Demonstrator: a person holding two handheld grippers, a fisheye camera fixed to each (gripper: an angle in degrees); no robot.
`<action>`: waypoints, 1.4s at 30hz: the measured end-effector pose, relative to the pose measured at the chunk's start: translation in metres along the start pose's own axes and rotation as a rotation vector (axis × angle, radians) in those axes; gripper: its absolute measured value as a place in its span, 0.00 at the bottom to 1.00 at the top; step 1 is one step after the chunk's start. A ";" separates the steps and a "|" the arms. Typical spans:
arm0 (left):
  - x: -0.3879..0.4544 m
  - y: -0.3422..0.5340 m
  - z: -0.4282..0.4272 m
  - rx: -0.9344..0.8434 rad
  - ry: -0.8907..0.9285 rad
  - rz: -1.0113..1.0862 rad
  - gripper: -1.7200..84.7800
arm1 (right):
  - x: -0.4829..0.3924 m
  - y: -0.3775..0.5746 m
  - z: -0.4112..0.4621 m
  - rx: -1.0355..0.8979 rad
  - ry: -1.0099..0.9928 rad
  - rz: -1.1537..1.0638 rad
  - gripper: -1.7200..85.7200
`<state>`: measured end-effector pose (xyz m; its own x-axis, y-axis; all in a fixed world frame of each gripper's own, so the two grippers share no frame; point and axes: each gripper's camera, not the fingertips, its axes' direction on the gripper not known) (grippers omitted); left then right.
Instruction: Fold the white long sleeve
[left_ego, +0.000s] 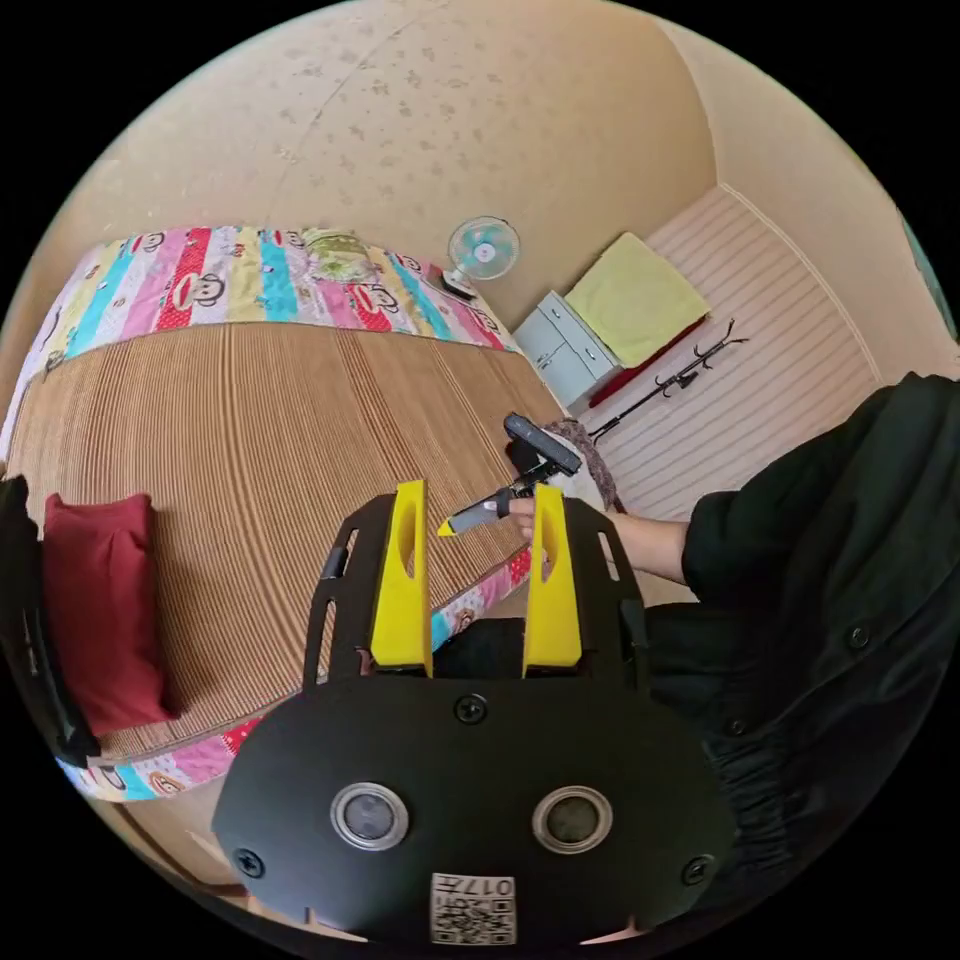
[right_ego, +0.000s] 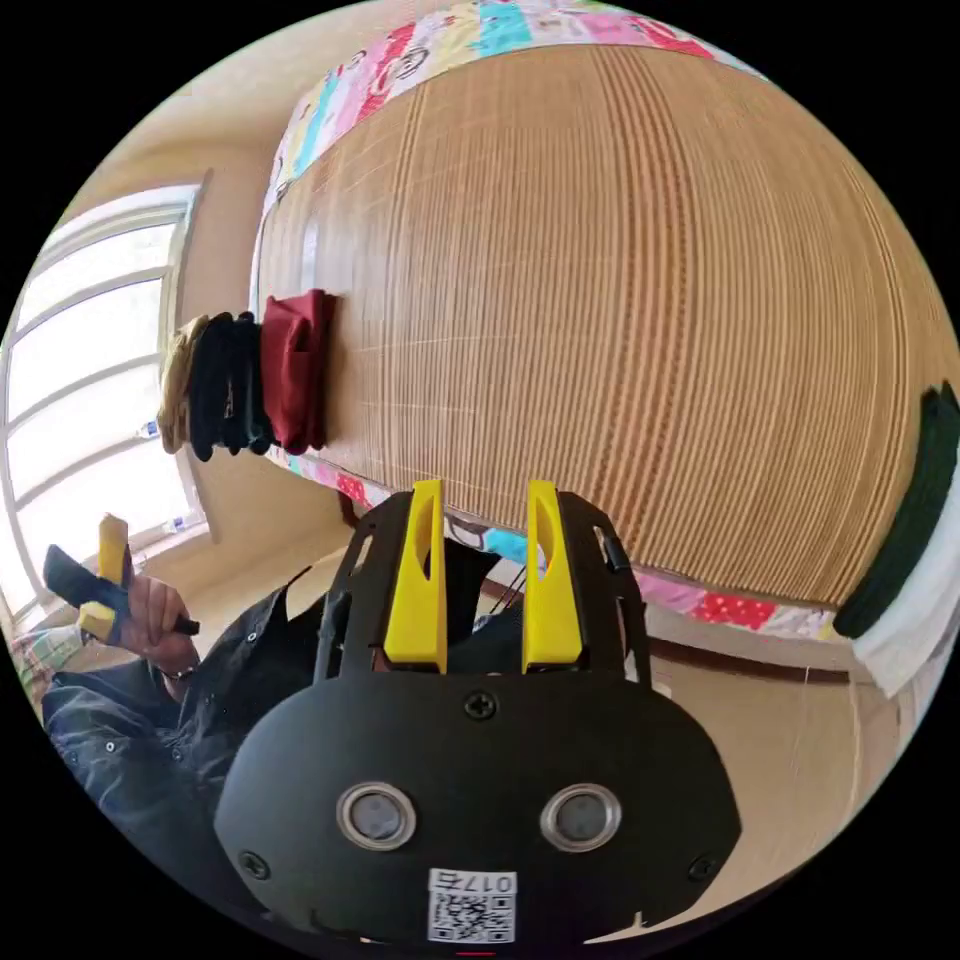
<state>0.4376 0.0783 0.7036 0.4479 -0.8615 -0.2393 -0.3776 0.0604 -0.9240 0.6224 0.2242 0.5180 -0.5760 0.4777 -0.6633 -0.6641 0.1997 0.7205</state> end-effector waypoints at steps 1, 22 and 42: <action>0.009 -0.006 0.008 0.001 0.010 0.012 0.18 | 0.045 0.026 -0.025 0.057 -0.015 0.113 0.16; 0.137 -0.138 0.317 -0.342 0.276 0.006 0.17 | 0.303 0.284 -0.142 0.752 0.048 0.696 0.06; -0.082 -0.220 0.227 -0.182 0.535 -0.436 0.24 | -0.195 0.341 -0.179 0.812 -0.515 -0.714 0.03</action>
<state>0.6680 0.2503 0.8584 0.1474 -0.9200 0.3630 -0.4048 -0.3910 -0.8266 0.4231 0.0458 0.8564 0.1819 0.2883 -0.9401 -0.1551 0.9525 0.2620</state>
